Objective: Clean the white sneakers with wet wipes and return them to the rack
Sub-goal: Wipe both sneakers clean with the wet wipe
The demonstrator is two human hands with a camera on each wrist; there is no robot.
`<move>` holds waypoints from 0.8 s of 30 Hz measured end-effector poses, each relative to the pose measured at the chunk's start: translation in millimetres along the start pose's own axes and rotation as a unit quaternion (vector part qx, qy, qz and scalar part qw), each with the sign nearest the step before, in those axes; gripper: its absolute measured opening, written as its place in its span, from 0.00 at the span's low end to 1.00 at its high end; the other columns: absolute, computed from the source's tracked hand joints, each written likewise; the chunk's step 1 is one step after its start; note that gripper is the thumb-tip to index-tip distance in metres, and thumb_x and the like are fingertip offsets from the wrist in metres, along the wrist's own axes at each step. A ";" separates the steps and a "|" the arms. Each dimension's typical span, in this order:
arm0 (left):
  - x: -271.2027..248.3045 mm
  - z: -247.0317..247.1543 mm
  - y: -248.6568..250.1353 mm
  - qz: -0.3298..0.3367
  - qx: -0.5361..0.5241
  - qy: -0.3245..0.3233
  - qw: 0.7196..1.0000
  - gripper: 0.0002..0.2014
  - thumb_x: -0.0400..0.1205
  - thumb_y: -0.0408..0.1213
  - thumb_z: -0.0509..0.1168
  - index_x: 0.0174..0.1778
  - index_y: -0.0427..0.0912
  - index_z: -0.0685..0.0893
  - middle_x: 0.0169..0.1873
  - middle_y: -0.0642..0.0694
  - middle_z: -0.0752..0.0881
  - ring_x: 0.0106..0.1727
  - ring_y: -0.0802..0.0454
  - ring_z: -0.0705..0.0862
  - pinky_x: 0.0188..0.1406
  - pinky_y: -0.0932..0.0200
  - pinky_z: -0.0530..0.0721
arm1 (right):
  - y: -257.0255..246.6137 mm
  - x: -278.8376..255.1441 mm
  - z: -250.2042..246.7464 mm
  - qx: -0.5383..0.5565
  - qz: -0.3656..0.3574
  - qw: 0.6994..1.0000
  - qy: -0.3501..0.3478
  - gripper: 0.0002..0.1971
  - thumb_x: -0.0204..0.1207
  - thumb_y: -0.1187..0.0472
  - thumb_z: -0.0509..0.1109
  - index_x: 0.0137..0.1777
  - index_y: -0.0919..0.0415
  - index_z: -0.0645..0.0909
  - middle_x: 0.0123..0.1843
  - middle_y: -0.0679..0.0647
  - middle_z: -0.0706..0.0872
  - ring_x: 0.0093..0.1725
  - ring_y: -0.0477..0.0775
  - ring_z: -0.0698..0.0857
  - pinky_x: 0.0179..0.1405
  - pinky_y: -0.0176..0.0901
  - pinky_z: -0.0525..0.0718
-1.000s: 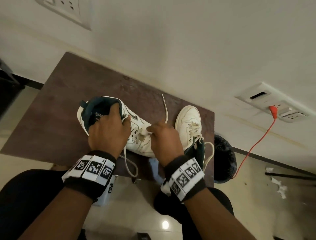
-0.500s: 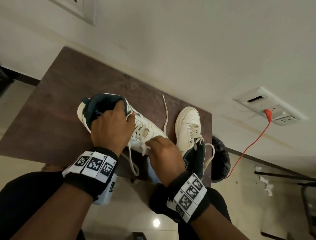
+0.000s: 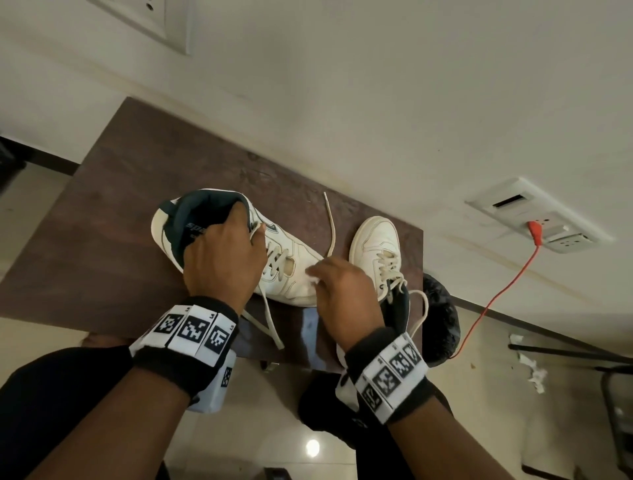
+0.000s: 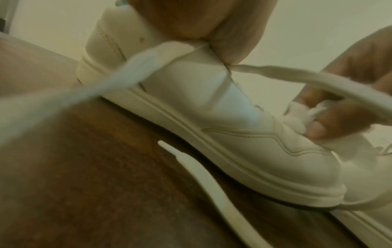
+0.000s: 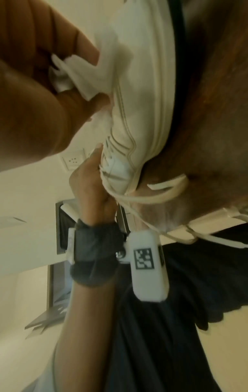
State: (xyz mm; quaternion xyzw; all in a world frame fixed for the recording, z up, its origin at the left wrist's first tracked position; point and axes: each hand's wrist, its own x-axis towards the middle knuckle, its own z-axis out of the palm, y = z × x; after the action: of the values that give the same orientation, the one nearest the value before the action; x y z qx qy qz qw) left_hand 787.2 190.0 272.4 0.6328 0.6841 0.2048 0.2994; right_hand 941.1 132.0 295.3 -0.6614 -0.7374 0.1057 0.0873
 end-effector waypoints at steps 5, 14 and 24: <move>-1.4 -0.2 -0.3 0.005 0.008 0.000 1.000 0.18 0.84 0.46 0.59 0.67 0.42 0.76 0.48 0.36 0.88 0.51 0.34 0.86 0.48 0.42 0.82 | 4.7 -21.4 1.7 -0.001 -0.027 1.000 -0.010 0.12 0.66 0.73 0.67 0.46 0.64 0.89 0.42 0.56 0.89 0.40 0.56 0.87 0.39 0.45 0.88; 0.1 -0.8 0.1 0.001 -0.003 -0.004 1.000 0.19 0.84 0.46 0.59 0.68 0.41 0.76 0.50 0.35 0.88 0.52 0.34 0.85 0.50 0.42 0.82 | 15.7 25.0 3.1 -0.006 0.057 0.998 0.001 0.13 0.64 0.77 0.70 0.46 0.65 0.89 0.43 0.60 0.88 0.41 0.60 0.87 0.43 0.43 0.81; -2.2 -2.5 0.9 0.006 -0.008 -0.005 1.000 0.18 0.84 0.45 0.59 0.67 0.39 0.77 0.49 0.35 0.88 0.52 0.34 0.85 0.47 0.43 0.81 | 7.7 -21.6 5.0 0.008 0.061 0.997 0.050 0.12 0.66 0.73 0.68 0.46 0.65 0.88 0.44 0.57 0.88 0.41 0.56 0.87 0.45 0.41 0.85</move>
State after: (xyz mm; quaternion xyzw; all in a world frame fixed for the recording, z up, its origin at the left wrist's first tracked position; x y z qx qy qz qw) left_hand 786.3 188.2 275.1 0.6353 0.6775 0.2086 0.3065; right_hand 949.5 111.1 288.6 -0.7085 -0.6899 0.0840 0.1226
